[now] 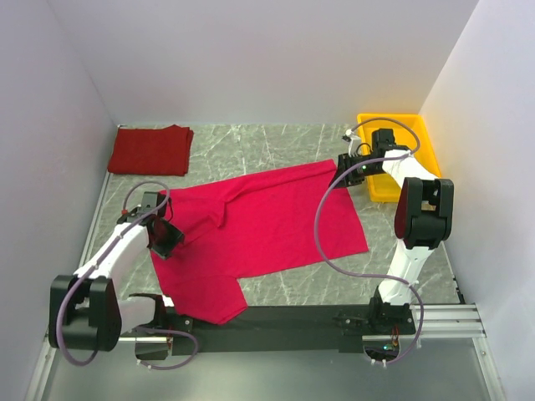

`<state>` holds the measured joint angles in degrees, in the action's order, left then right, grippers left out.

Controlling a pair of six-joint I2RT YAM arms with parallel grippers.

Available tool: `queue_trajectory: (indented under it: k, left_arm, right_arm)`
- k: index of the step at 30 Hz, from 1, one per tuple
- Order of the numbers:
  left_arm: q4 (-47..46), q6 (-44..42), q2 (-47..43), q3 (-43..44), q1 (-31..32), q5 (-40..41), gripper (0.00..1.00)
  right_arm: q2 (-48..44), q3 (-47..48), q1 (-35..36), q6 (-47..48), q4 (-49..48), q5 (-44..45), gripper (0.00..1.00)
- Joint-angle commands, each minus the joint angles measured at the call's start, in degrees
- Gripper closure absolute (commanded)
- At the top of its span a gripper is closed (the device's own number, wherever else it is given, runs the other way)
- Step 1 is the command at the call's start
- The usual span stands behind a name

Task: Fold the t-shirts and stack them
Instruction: Fold the tshirt

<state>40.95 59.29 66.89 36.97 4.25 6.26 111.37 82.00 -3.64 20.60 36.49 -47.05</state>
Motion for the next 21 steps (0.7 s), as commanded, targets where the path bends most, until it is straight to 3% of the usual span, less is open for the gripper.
queue_trajectory:
  k: [1,21]
  left_arm:
    - [-2.5,0.7,2.4,0.9,-1.1,0.3,0.51]
    - [-8.5,-1.0,6.9,0.3,-2.0,-1.7,0.66]
  right_arm:
    - [-3.4,-0.6,0.1,0.0,-1.2,-1.0,0.59]
    - [-3.0,-0.3,0.0,-0.3,-0.8,-0.9,0.59]
